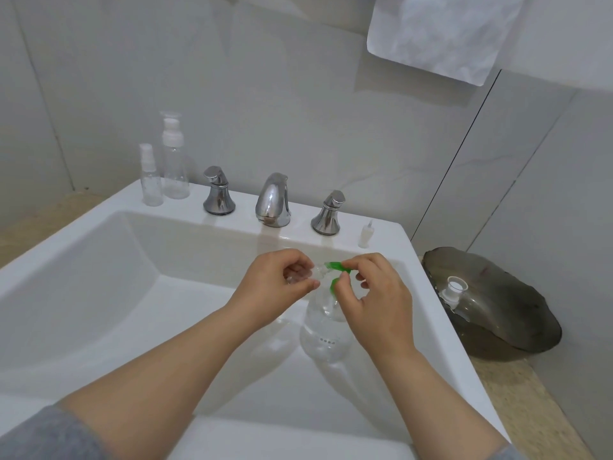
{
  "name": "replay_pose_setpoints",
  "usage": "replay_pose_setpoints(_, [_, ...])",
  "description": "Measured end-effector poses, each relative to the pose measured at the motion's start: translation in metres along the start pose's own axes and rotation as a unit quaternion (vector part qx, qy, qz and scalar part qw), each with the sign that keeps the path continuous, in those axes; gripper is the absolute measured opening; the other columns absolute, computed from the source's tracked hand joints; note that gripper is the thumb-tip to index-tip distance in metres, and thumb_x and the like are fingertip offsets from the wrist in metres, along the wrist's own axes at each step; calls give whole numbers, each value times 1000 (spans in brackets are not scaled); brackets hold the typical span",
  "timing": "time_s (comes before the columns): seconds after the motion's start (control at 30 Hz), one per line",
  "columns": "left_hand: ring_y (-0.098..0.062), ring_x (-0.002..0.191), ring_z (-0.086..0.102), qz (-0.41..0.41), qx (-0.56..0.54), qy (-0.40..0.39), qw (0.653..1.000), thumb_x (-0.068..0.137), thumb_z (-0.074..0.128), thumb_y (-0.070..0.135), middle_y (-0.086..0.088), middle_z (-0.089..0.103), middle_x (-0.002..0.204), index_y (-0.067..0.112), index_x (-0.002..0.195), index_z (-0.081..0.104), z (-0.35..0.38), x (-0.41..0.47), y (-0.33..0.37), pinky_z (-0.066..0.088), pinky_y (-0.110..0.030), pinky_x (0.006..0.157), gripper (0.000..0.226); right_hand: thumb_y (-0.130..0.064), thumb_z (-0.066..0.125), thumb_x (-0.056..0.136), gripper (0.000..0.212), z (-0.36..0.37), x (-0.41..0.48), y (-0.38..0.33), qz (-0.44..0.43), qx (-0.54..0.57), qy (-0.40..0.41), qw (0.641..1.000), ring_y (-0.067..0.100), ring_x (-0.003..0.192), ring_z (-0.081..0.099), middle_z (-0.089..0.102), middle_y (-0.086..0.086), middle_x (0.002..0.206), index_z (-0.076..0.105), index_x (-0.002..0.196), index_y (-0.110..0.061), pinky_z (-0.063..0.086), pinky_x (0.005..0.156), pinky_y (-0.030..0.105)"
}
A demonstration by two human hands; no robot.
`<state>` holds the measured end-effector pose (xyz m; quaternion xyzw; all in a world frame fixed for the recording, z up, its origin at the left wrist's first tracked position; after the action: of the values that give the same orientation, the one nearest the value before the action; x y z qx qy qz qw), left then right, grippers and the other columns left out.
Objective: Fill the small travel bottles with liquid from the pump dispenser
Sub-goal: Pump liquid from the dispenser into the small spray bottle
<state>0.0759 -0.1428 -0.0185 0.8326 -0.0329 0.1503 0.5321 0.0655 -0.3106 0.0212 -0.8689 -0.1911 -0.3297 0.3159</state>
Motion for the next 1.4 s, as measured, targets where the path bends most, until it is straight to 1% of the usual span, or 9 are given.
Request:
replay_pose_setpoints(0.27, [1,70,61,1,-3,3,1000,73,79,16,5,69,81,18,88,69,-1,0,-1,47,-8,67,18,-30,54,80,16,7,1,1,-3,3,-6,1000,8,84,53,59,-15,88,67,88,-24,51,61,33])
replay_pose_setpoints(0.4, [1,69,61,3,-7,-1,1000,73,79,15,5,69,81,18,88,69,0,-1,1,47,-8,67,18,-32,51,78,17,5,1,1,10,6,9,1000,10,79,53,55,-13,80,64,79,-22,50,57,35])
replay_pose_setpoints(0.53, [-2,71,62,3,6,-3,1000,73,79,15,6,69,80,18,87,69,1,-2,0,47,-10,68,18,-26,57,77,8,8,0,5,25,6,5,1000,11,72,53,52,-10,77,60,74,-20,48,55,35])
replay_pose_setpoints(0.63, [-2,73,63,2,15,-5,1000,73,79,16,8,68,78,19,87,69,1,-4,-1,47,-10,70,18,-27,57,76,9,12,0,5,26,0,-8,1000,11,69,53,51,-10,76,59,73,-19,48,55,35])
replay_pose_setpoints(0.73, [-2,77,64,0,16,-6,1000,73,78,16,8,69,81,21,88,69,1,-5,-1,47,-8,71,18,-27,56,76,9,13,-1,3,21,-3,-12,1000,11,66,52,51,-9,75,59,73,-19,48,54,34])
replay_pose_setpoints(0.87, [1,76,64,-4,15,-6,1000,73,78,15,7,69,82,20,88,69,1,-5,-1,46,-6,69,18,-28,56,77,10,13,-2,4,25,-3,-10,1000,11,65,53,52,-9,76,60,73,-19,48,54,34])
replay_pose_setpoints(1.0, [1,74,63,-3,14,-1,1000,73,78,15,7,69,81,20,88,69,0,-4,-1,46,-7,69,18,-29,55,77,11,12,-2,3,24,-6,-7,1000,10,68,54,53,-10,77,61,75,-20,49,54,34])
replay_pose_setpoints(1.17, [-4,75,63,4,2,20,1000,73,79,16,6,69,81,19,89,70,-4,-3,0,49,-12,70,19,-27,55,80,13,5,2,-1,-15,-8,8,1000,8,81,53,58,-14,84,67,83,-23,50,58,32])
replay_pose_setpoints(1.4, [-3,76,63,13,11,27,999,73,79,17,8,68,80,19,89,70,-5,-2,1,48,-12,70,19,-31,51,80,20,7,2,-2,-20,2,5,1000,8,83,53,58,-14,86,67,87,-22,51,60,33])
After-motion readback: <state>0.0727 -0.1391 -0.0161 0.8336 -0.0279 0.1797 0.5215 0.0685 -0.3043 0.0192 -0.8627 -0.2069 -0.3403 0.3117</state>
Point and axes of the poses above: each hand's wrist, its own x-axis towards the middle knuckle, its own z-axis out of the palm, y = z × x, the point moved 10 cm from there along x, towards the middle knuckle
